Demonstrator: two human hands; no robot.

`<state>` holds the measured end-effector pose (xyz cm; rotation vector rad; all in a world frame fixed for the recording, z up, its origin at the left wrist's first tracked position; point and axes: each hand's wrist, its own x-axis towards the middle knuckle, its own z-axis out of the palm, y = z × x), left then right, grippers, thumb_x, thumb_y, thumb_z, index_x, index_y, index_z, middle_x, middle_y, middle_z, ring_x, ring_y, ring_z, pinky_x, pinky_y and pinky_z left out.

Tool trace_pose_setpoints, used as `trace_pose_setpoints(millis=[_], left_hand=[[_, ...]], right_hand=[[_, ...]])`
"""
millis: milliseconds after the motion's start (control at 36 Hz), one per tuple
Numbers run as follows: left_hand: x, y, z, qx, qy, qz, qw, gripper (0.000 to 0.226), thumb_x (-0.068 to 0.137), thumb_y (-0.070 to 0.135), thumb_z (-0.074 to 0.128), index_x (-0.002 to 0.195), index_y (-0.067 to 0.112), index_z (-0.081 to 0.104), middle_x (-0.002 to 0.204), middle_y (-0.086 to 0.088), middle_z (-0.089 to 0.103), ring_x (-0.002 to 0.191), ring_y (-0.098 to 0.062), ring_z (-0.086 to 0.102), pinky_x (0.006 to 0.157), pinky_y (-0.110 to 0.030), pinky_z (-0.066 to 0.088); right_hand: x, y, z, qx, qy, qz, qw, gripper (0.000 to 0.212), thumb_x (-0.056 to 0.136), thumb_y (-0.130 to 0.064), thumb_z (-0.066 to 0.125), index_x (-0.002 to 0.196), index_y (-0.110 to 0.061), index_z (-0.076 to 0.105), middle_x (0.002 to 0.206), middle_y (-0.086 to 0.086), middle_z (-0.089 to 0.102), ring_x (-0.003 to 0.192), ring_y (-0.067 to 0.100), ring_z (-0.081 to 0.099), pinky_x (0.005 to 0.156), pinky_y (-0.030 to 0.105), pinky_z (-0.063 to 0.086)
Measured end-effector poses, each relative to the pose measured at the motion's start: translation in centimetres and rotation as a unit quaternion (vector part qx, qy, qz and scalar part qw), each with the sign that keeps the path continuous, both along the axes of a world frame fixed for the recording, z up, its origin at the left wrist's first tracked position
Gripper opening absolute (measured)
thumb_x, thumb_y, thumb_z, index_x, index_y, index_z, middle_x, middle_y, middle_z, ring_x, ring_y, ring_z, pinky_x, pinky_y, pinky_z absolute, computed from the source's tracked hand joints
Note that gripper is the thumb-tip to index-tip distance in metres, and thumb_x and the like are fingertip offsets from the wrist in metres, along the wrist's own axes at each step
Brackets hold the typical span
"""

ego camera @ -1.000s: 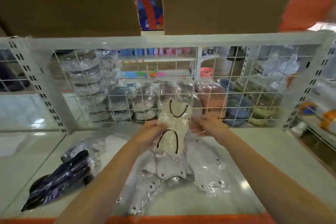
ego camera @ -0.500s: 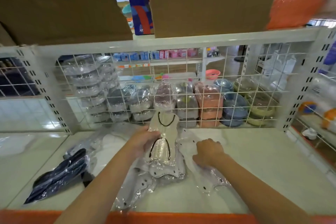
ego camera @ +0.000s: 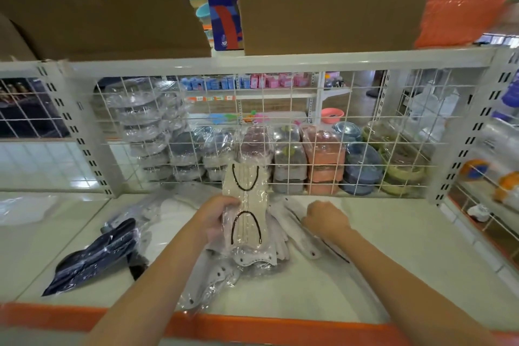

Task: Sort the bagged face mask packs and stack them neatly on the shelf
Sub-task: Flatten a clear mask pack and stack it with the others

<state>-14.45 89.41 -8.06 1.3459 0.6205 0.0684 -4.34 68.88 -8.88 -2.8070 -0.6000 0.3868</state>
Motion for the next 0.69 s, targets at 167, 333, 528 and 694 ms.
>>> trace_pose_setpoints(millis=[167,333,528,694], left_hand=[[-0.2,-0.4,-0.5,-0.031,-0.004,0.033,0.999,0.018,0.092,0.005,0.050,0.103,-0.003,0.062,0.085,-0.015,0.067,0.077,-0.027,0.064,0.077,-0.039,0.052],[0.6,-2.4,-0.9,-0.117,-0.044,0.022,0.992,0.047,0.088,0.047,0.054,0.114,0.009,0.062,0.108,-0.016,0.069,0.101,-0.031,0.065,0.091,-0.046,0.049],[1.0,-4.2,-0.7,0.022,-0.032,-0.064,0.997,0.024,0.081,0.011,0.068,0.103,0.005,0.063,0.109,-0.017,0.068,0.090,-0.023,0.067,0.088,-0.040,0.052],[0.0,-0.8,-0.5,0.008,-0.022,0.028,0.999,0.014,0.088,-0.008,0.054,0.096,-0.001,0.063,0.088,-0.013,0.071,0.075,-0.021,0.069,0.069,-0.032,0.056]], right_hand=[[1.5,-1.8,1.3,0.469,0.229,-0.124,0.844,0.027,0.079,0.008,0.047,0.061,-0.012,0.045,0.061,0.005,0.042,0.057,0.015,0.039,0.055,0.027,0.033],[0.6,-0.8,2.1,0.547,0.308,-0.091,0.773,0.022,0.081,0.014,0.051,0.076,-0.007,0.056,0.067,0.008,0.056,0.055,0.015,0.052,0.053,0.024,0.046],[0.1,1.4,1.7,0.478,0.252,-0.055,0.839,0.005,0.092,-0.009,0.057,0.089,-0.014,0.058,0.077,0.003,0.058,0.065,0.013,0.052,0.061,0.026,0.046],[1.8,0.0,-0.9,0.220,0.062,-0.006,0.973,0.028,0.095,-0.018,0.048,0.109,0.004,0.059,0.103,0.017,0.062,0.094,0.027,0.058,0.088,0.037,0.046]])
